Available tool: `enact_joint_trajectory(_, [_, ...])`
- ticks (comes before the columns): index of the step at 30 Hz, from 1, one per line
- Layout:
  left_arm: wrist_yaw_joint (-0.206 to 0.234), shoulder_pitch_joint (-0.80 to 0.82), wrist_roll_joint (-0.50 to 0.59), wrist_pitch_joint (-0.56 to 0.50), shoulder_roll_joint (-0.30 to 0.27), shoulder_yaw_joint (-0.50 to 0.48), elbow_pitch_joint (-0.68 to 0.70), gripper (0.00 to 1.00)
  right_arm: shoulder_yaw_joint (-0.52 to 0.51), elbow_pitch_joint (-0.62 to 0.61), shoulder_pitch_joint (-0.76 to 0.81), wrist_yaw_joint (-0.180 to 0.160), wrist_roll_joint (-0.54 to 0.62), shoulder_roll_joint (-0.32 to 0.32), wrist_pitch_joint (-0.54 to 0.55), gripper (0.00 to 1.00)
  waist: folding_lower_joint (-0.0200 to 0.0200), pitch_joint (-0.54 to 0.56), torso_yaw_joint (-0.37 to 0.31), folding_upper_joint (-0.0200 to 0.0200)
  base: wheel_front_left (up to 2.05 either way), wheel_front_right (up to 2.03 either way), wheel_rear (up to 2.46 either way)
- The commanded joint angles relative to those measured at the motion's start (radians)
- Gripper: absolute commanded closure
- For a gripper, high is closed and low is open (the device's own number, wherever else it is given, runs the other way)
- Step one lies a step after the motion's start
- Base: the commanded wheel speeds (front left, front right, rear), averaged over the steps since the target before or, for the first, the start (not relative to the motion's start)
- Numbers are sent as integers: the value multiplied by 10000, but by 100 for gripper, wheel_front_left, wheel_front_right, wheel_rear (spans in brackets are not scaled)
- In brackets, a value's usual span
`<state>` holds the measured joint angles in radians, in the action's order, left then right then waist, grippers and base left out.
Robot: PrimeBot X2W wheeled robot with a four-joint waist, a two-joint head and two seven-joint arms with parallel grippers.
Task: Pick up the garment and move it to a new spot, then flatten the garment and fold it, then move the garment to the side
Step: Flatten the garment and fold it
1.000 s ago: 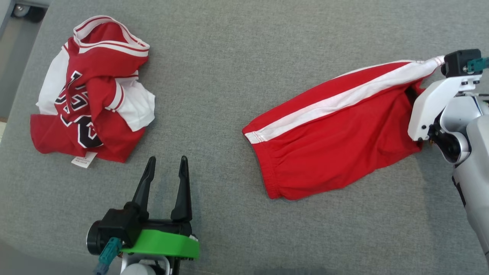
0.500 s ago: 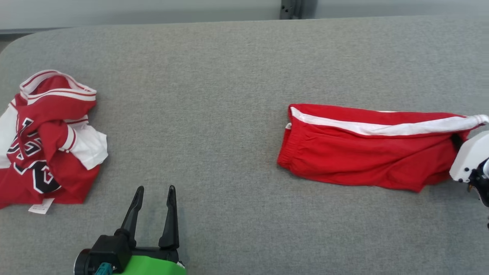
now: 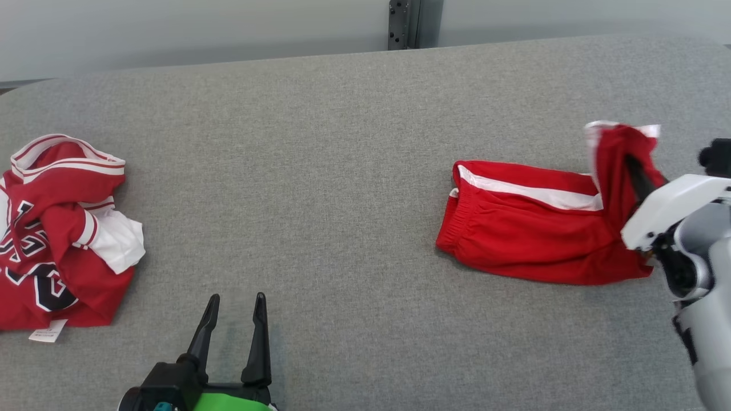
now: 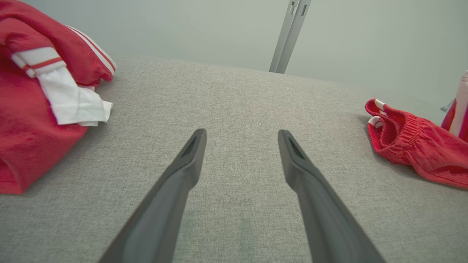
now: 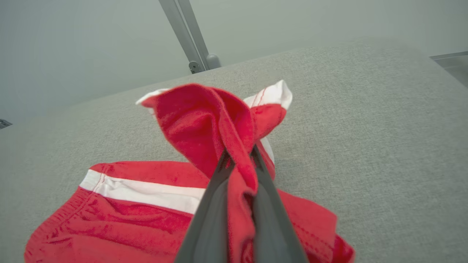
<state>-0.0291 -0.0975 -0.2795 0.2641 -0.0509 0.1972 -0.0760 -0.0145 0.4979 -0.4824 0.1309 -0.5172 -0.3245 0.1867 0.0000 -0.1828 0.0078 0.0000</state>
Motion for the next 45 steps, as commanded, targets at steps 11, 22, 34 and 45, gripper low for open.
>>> enact_joint_trajectory(11, [56,233,-120,2,-3,220,-77,0,1860,-1375,519,-2,303,2140,103,100,0,-69,366,0,0,0,0])
enact_joint_trajectory(22, [30,63,-195,2,-3,532,-339,0,1316,529,-622,-2,1465,2696,-738,100,0,56,859,0,0,0,0])
enact_joint_trajectory(34, [37,-324,-267,2,-2,459,-601,0,2091,1020,-268,-2,1651,2714,-1750,0,0,678,669,0,0,0,0])
enact_joint_trajectory(45, [195,-1047,-462,2,-3,-13,-323,0,830,-2445,2956,-2,2092,1761,-2924,0,0,1462,-77,0,0,0,0])
